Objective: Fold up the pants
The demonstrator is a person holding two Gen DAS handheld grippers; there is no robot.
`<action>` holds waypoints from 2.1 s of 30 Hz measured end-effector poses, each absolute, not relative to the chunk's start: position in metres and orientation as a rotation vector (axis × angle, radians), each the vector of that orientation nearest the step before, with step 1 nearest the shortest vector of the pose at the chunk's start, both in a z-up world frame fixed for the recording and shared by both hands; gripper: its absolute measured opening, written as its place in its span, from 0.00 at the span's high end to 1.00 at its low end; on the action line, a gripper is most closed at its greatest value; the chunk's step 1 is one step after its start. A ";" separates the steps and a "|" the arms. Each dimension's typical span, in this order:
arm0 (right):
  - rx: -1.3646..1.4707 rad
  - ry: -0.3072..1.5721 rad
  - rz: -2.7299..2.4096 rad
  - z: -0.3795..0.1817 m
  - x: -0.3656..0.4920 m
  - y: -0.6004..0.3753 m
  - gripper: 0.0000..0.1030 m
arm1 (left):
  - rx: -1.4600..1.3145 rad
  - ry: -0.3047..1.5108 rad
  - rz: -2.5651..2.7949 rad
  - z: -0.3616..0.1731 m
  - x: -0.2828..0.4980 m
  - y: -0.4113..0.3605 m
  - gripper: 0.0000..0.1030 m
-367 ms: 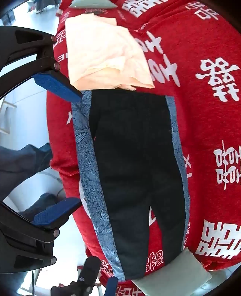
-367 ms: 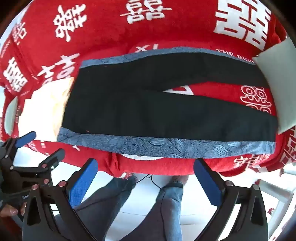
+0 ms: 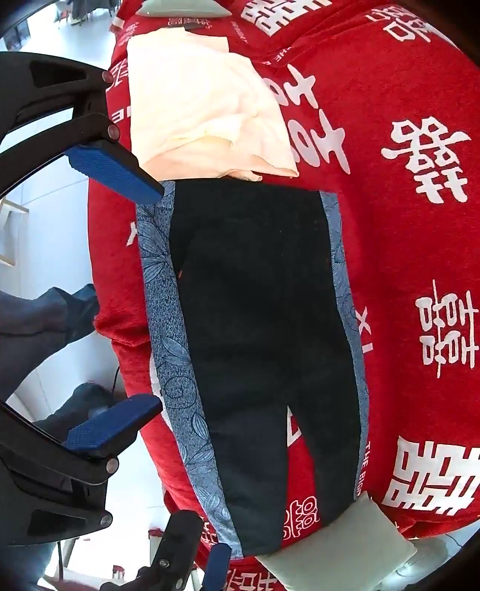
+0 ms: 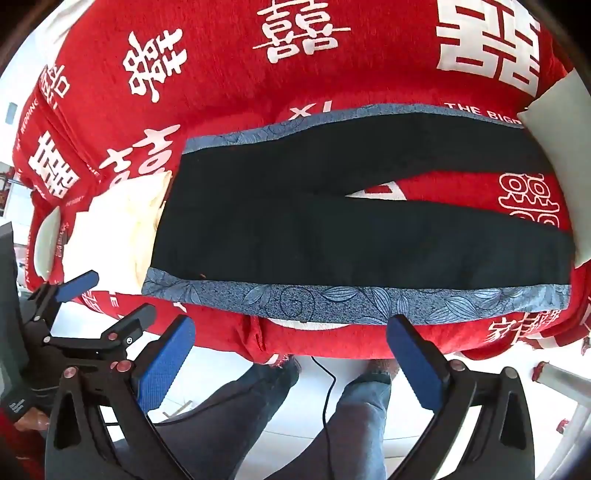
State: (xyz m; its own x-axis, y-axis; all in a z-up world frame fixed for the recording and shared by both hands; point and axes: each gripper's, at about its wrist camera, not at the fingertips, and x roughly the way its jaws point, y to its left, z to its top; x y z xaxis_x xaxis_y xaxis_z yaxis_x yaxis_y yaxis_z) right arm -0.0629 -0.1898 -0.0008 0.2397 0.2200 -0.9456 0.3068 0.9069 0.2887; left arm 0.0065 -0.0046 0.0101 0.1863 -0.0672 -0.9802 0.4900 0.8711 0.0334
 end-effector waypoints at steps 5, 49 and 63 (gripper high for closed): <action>0.470 1.410 -0.071 -0.008 -0.061 -0.194 0.00 | 0.396 1.326 -0.402 0.009 0.005 -0.008 0.00; 0.411 1.472 -0.162 -0.011 -0.063 -0.203 0.00 | 0.401 1.292 -0.349 0.017 0.012 -0.006 0.00; 0.412 1.470 -0.163 -0.011 -0.064 -0.203 0.00 | 0.402 1.293 -0.347 0.017 0.011 -0.007 0.00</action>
State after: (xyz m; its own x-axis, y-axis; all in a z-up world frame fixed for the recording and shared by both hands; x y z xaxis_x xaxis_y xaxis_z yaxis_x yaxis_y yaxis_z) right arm -0.0641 -0.2027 -0.0114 0.1051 0.1421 -0.9843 0.3537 0.9197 0.1705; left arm 0.0109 -0.0070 0.0172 0.2409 -0.0242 -0.9702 0.4651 0.8803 0.0936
